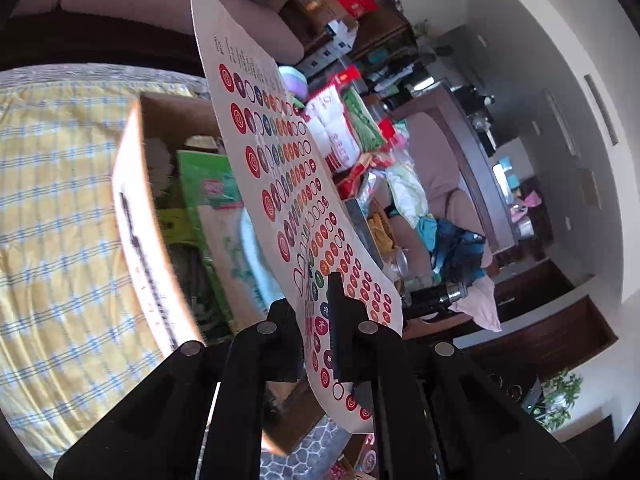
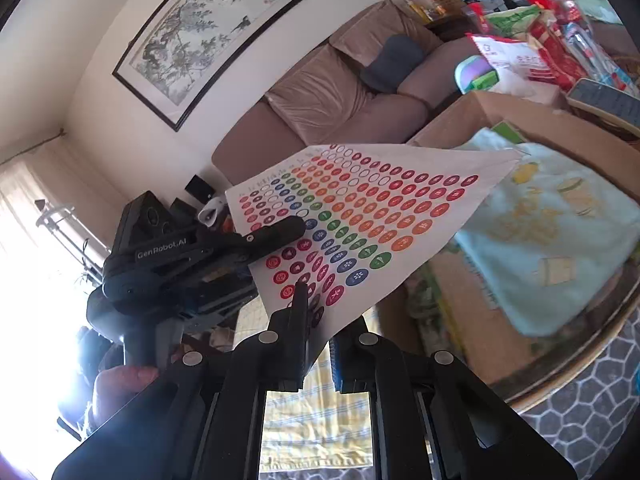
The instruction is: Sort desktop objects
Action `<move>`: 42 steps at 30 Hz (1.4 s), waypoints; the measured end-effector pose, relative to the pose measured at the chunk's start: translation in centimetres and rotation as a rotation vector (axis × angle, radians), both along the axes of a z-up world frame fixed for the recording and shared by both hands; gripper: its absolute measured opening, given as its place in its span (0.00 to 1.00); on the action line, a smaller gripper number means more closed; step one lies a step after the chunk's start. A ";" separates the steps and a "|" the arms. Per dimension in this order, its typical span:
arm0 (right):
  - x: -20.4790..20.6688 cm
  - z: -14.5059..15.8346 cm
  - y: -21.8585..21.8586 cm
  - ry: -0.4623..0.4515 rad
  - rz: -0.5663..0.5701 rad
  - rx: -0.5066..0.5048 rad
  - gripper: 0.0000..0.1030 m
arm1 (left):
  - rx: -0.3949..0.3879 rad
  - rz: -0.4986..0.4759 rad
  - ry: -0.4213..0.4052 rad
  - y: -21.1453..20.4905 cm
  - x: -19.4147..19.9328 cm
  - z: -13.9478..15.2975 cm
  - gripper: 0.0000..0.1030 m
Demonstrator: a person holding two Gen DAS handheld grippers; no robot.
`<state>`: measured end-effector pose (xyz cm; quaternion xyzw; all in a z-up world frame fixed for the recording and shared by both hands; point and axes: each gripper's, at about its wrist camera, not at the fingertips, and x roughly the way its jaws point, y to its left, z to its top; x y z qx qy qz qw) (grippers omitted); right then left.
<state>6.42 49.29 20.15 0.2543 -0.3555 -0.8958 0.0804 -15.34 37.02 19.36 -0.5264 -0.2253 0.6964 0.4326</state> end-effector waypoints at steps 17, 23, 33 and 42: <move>1.9 -5.0 8.4 -0.109 -0.116 0.067 0.08 | -0.248 -0.070 0.004 9.3 0.1 -5.8 0.16; 2.2 -4.3 7.9 -0.184 -0.123 0.088 0.37 | -0.283 -0.037 0.034 7.5 0.6 -5.0 0.96; 5.0 -1.9 5.6 -0.190 -0.080 0.102 0.97 | -0.266 -0.058 0.131 0.8 4.0 1.7 1.00; 7.1 0.3 0.7 -0.184 -0.055 0.204 1.00 | -0.455 0.017 0.335 -10.4 11.2 4.6 1.00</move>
